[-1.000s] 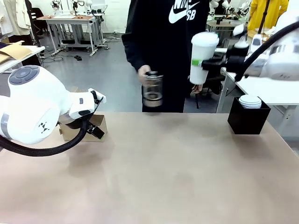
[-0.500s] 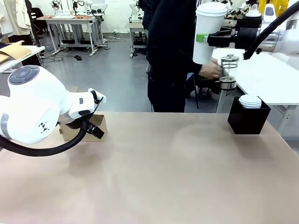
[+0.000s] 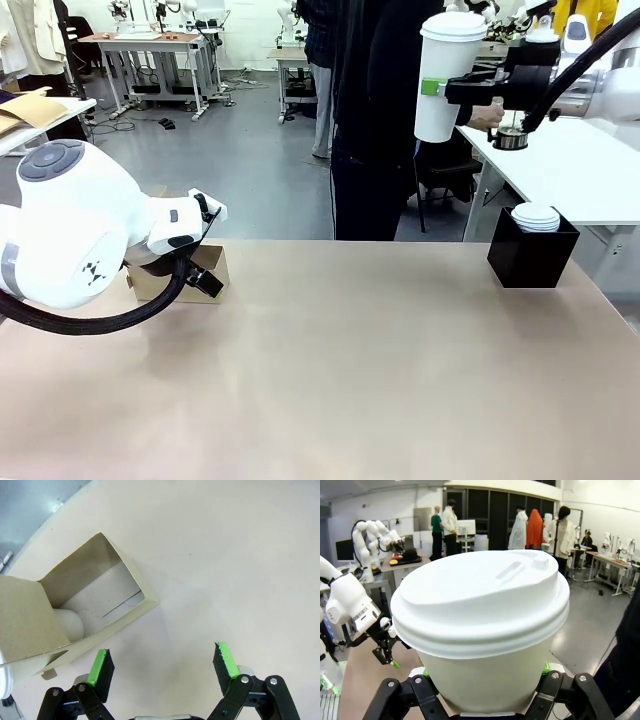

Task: Pour a drink into a cup and package it in a carrier.
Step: Position the Cup Carrier in the center of the table.

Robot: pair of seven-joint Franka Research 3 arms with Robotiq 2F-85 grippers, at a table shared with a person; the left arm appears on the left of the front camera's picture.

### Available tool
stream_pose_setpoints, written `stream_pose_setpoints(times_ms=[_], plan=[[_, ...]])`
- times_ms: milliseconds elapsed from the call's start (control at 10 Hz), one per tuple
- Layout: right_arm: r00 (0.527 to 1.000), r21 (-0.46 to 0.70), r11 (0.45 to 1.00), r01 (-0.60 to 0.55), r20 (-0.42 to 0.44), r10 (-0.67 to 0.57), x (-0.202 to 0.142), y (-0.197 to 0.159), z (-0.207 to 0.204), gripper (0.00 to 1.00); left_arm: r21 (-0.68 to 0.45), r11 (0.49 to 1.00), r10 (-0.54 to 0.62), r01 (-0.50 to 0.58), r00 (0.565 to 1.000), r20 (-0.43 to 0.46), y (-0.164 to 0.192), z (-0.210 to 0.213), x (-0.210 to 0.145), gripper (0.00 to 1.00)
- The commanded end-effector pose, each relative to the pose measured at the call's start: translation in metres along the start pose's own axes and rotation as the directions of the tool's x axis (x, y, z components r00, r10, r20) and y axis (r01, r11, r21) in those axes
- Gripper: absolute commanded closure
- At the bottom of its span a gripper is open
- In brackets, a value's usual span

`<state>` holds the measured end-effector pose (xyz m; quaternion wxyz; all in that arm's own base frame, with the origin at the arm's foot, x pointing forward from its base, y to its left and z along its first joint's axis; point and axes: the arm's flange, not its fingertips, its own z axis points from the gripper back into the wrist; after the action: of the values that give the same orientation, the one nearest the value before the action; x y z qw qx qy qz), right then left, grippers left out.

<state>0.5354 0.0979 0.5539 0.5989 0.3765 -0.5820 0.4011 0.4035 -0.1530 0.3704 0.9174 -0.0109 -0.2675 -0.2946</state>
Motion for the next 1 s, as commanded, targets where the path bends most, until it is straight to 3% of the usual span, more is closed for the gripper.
stream_pose_setpoints(times_ms=[0,500,900], plan=[[1.000,0.002,1.000,-0.021,0.004,0.021,0.002,0.002,0.000,0.20,-0.002,1.000,0.002,-0.002,1.000,0.000,0.001,0.000,0.000,0.00],[1.000,0.002,1.000,-0.021,0.004,0.021,0.002,0.002,0.000,0.20,0.000,1.000,0.000,0.000,1.000,0.000,0.000,0.000,0.000,0.00],[1.000,0.002,1.000,-0.021,0.004,0.021,0.002,0.002,0.000,0.20,-0.022,0.991,0.129,-0.131,0.989,-0.077,0.015,0.087,0.035,0.00]])
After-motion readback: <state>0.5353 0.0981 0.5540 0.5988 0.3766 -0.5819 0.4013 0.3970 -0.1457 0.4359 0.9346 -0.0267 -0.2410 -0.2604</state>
